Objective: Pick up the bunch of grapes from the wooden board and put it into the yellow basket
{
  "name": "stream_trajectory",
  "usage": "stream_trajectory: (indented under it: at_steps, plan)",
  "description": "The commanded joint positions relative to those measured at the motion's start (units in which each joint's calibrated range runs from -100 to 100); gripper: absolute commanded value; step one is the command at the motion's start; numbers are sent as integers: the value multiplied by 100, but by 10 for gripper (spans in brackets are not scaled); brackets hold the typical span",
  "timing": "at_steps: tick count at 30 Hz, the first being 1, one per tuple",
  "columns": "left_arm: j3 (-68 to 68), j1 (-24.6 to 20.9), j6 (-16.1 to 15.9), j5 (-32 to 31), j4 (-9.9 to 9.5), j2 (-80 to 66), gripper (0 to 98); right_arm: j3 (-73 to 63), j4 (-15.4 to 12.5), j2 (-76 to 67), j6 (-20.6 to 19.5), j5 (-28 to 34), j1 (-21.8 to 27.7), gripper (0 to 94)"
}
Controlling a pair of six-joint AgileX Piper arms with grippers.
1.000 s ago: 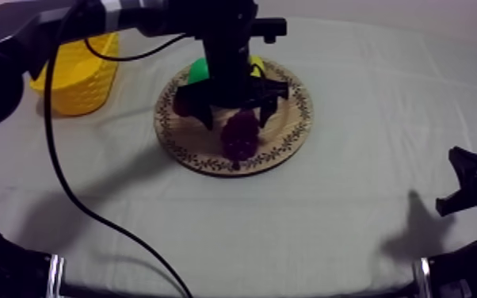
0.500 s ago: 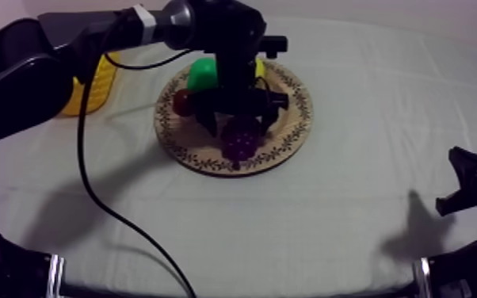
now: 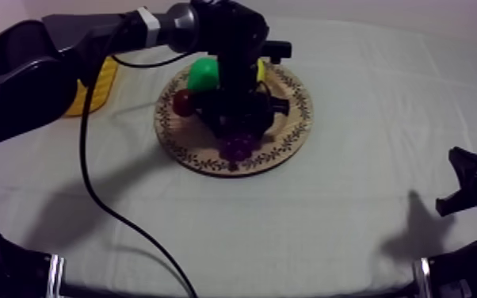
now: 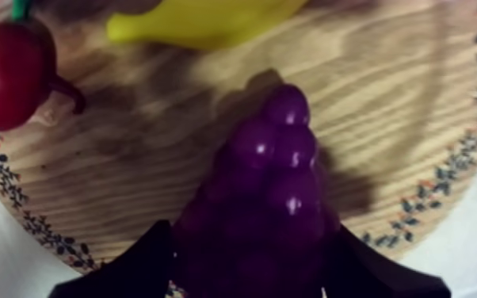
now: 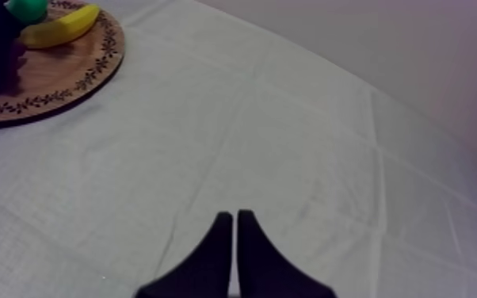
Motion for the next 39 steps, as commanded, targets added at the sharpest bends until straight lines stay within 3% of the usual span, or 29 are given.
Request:
stream_trajectory:
  at_steps: [1, 21, 28, 39]
  plan:
    - [-7, 6, -52, -6, -13, -132, 539, 0, -1, 0, -5, -1, 0, 3]
    - [-483, -37, -566, 478, -253, -1899, 547, 0, -1, 0, -5, -1, 0, 3]
    - [-31, -455, -760, 326, -260, -2316, 547, 0, -1, 0, -5, -1, 0, 3]
    - [446, -1483, -1207, 156, -358, -2709, 551, 0, -1, 0, -5, -1, 0, 3]
